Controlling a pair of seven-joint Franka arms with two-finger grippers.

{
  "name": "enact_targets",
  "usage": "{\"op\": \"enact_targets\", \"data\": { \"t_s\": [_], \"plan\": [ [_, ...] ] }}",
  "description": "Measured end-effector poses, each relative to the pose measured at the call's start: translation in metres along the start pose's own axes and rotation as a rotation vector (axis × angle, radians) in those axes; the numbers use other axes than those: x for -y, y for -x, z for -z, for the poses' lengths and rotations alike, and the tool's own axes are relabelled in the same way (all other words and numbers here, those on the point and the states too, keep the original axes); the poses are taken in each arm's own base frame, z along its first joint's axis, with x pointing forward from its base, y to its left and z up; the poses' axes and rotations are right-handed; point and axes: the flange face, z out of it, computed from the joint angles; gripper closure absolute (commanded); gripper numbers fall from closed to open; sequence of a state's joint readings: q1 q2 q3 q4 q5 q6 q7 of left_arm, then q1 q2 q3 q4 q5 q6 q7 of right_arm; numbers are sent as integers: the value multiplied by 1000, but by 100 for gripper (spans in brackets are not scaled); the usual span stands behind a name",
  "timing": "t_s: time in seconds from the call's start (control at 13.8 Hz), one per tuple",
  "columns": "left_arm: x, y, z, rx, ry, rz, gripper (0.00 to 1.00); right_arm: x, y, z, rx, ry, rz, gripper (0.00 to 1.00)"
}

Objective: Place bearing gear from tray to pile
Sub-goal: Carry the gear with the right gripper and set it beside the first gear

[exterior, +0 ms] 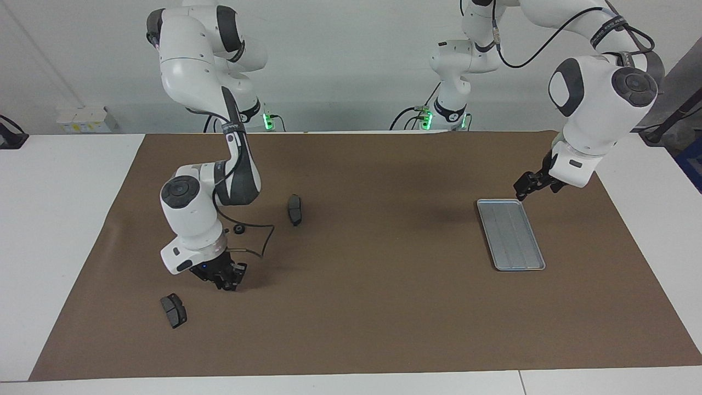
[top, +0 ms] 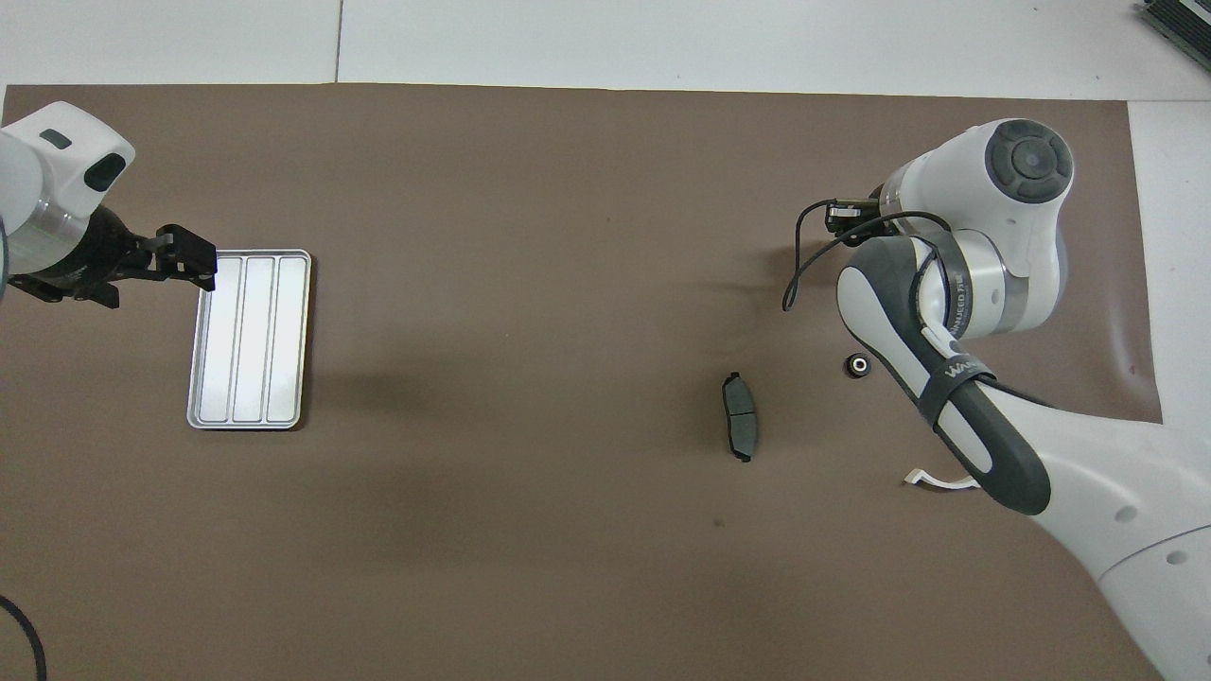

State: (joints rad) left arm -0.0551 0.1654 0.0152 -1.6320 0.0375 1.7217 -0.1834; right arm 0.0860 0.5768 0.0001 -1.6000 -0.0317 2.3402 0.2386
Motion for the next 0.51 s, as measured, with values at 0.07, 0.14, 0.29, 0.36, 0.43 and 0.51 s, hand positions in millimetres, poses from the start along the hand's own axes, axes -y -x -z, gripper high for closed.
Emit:
{"op": "enact_targets", "data": {
  "t_s": [0.07, 0.14, 0.29, 0.36, 0.43, 0.51],
  "plan": [
    [0, 0, 0, 0, 0, 0, 0, 1, 0, -1, -2, -1, 7, 0],
    [0, 0, 0, 0, 0, 0, 0, 1, -1, 0, -4, -2, 17, 0],
    [0, 0, 0, 0, 0, 0, 0, 2, -3, 5, -14, -4, 27, 0],
    [0, 0, 0, 0, 0, 0, 0, 2, -5, 11, -24, -6, 29, 0],
    [0, 0, 0, 0, 0, 0, 0, 3, -7, 20, -33, -8, 30, 0],
    [0, 0, 0, 0, 0, 0, 0, 3, -7, 33, -35, -9, 30, 0]
  ]
}}
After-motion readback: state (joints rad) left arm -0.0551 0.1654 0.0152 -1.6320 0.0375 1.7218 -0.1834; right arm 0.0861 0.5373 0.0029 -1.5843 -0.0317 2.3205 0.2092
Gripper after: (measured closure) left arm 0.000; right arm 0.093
